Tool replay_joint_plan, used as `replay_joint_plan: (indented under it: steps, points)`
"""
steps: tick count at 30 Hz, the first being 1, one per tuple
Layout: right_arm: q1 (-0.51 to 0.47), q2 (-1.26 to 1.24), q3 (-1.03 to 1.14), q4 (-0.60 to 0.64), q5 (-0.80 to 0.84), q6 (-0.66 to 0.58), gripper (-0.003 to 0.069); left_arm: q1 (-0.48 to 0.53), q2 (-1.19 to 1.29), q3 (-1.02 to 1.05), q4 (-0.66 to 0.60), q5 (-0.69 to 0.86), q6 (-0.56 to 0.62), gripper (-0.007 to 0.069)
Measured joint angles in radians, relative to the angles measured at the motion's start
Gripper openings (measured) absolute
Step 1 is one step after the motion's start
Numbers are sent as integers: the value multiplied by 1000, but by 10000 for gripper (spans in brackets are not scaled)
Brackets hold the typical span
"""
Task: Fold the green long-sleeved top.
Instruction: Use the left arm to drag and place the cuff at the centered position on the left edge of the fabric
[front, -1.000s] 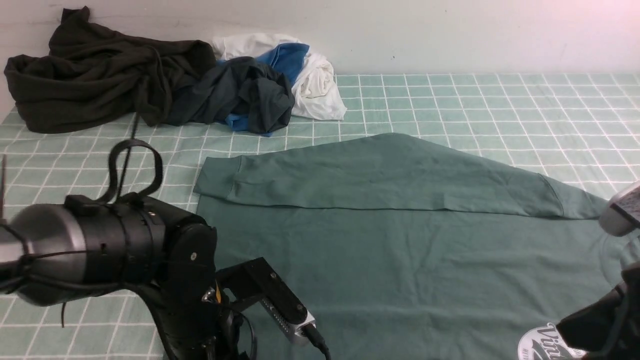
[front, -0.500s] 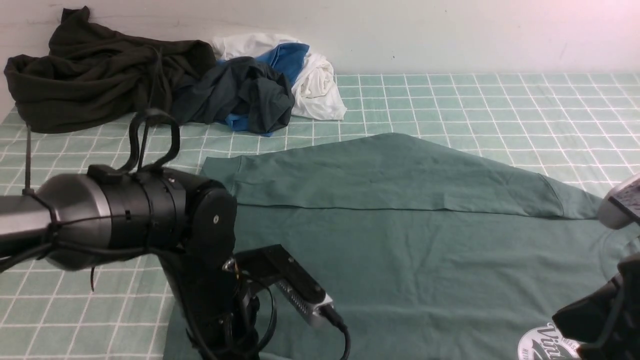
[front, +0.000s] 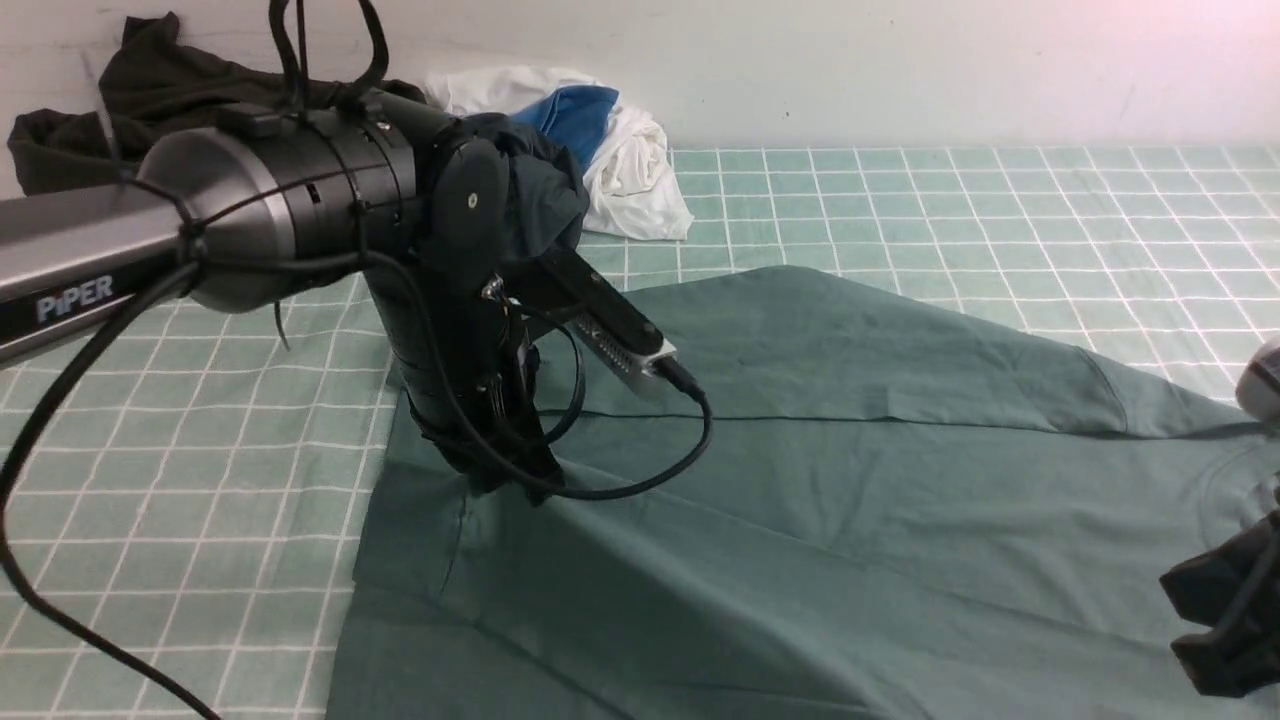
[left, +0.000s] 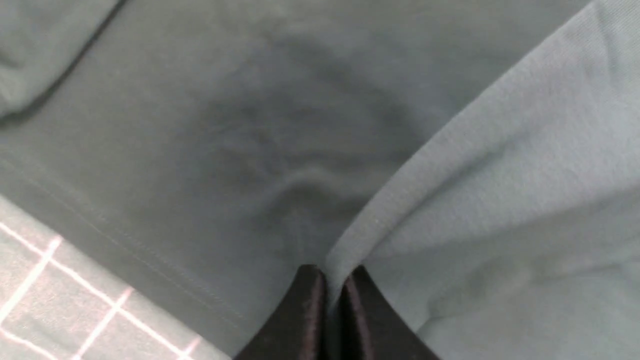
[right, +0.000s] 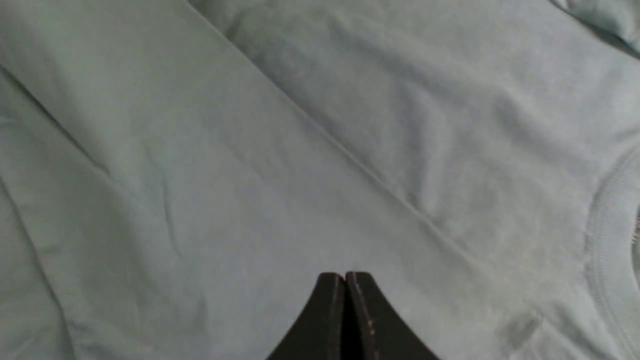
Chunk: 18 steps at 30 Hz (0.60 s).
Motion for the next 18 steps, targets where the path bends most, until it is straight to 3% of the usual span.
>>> replay_joint_plan:
  steps: [3, 7, 12, 13, 15, 18]
  points:
    - [0, 0, 0, -28, -3, 23, -18, 17, 59, -25, 3, 2, -1, 36]
    - [0, 0, 1, -36, -11, 27, -18, 29, 95, -58, 3, 3, -26, 118]
    - [0, 0, 1, -39, -51, 27, -18, 106, 102, -177, -1, 5, -131, 336]
    - [0, 0, 1, -39, -56, 27, -18, 106, 102, -182, -1, 3, -135, 336]
    - [0, 0, 1, -43, -96, 27, -18, 178, 117, -236, -22, -14, -178, 418]
    - [0, 0, 1, -43, -149, 27, -18, 252, 159, -274, -73, -62, -211, 454]
